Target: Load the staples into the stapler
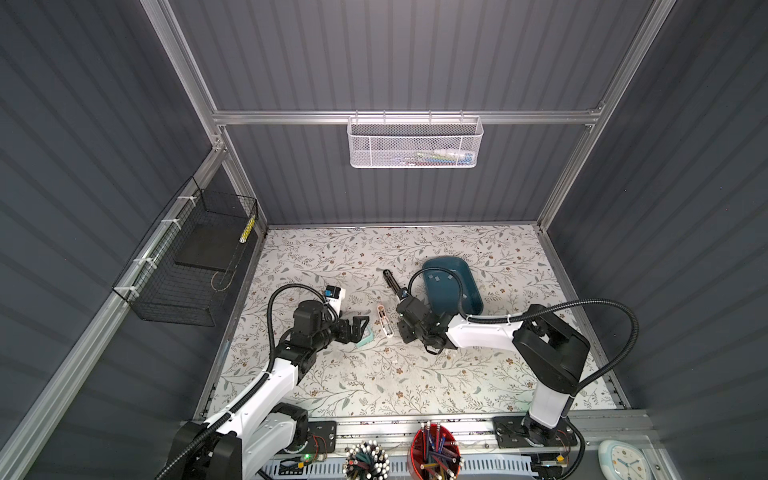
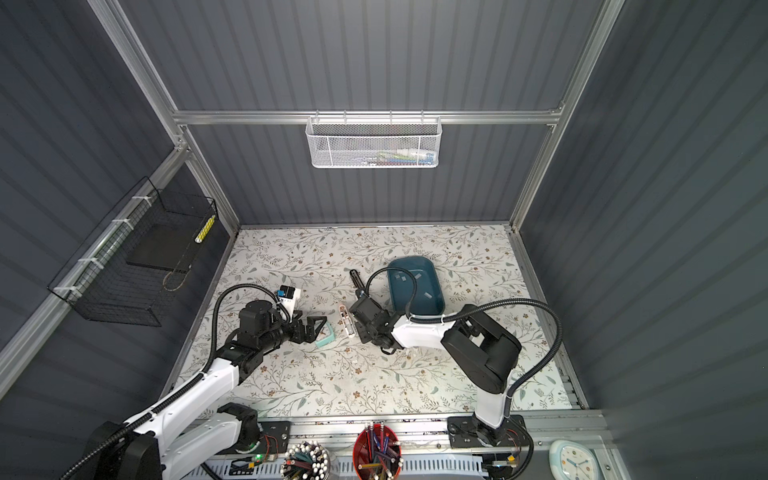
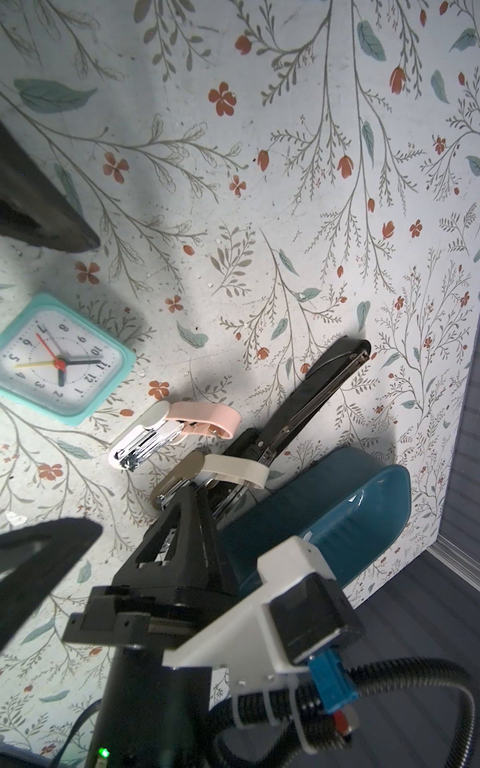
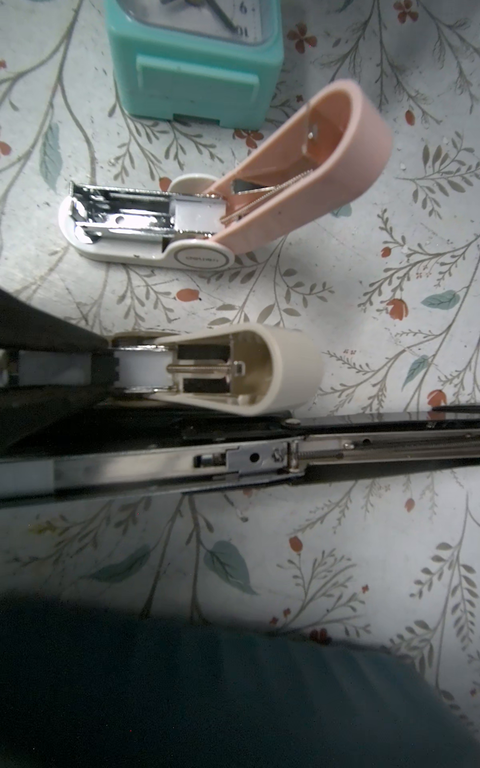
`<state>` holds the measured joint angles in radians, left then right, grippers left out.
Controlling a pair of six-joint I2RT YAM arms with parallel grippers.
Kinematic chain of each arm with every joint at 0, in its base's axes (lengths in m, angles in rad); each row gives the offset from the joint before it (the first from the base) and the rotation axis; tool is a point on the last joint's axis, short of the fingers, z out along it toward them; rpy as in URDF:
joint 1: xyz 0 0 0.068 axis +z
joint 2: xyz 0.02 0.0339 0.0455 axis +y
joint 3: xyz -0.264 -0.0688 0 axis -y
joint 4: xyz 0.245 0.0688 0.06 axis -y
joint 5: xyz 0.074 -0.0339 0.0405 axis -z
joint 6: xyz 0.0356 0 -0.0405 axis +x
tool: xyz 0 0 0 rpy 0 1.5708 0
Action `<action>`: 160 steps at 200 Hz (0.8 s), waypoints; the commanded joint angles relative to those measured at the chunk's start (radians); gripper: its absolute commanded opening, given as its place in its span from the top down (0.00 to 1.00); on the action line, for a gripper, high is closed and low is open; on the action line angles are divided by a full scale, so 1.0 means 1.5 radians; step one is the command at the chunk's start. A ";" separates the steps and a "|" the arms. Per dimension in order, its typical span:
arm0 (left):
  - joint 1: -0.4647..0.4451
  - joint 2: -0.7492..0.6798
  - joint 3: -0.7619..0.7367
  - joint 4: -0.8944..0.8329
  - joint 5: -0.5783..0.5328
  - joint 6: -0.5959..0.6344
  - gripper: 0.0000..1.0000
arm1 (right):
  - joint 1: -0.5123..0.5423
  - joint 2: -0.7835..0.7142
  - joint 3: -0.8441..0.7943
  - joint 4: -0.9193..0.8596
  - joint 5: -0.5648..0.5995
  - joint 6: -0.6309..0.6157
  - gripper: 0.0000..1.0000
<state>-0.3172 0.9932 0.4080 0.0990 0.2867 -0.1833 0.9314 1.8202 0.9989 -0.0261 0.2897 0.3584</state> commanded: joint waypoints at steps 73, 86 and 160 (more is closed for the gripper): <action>0.001 -0.001 0.001 0.007 0.018 0.013 0.00 | 0.012 0.045 0.027 -0.085 0.045 0.014 0.73; 0.001 -0.001 0.002 0.007 0.019 0.014 0.00 | 0.012 0.045 0.028 -0.085 0.045 0.013 0.73; 0.001 -0.005 0.002 0.006 0.020 0.014 0.00 | 0.012 -0.056 0.014 -0.053 0.047 -0.023 0.62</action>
<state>-0.3172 0.9932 0.4080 0.0990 0.2935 -0.1829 0.9474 1.8122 1.0325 -0.1059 0.3435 0.3481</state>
